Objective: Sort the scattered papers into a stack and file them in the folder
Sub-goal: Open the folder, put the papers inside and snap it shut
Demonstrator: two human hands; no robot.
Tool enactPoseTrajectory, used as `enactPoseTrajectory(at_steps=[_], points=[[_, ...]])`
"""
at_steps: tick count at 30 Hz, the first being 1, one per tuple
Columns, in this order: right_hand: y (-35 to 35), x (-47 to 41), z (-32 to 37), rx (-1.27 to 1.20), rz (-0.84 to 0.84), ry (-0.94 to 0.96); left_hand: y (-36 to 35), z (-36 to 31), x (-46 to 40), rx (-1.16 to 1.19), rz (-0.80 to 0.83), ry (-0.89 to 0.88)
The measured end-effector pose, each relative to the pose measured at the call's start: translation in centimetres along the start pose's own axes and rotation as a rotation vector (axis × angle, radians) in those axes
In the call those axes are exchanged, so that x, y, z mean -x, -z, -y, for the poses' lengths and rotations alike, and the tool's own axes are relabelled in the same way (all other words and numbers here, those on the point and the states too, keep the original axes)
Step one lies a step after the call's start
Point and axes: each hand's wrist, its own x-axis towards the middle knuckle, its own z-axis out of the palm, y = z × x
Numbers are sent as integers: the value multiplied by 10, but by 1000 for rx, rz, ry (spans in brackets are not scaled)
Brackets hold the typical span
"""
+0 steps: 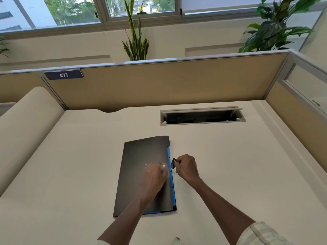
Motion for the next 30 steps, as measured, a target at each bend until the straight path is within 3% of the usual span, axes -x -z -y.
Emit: enactPoseTrajectory(at_steps=[4, 9, 24, 30], points=[[-5, 2, -6, 40, 38, 37, -14, 40, 0, -108, 159, 87], [-17, 5, -5, 43, 29, 127, -34, 76, 11, -270, 323, 7], [-57, 9, -4, 716, 197, 498, -53, 92, 13, -177, 279, -31], [-62, 12, 7, 737, 286, 488, -56, 91, 10, -209, 282, -35]])
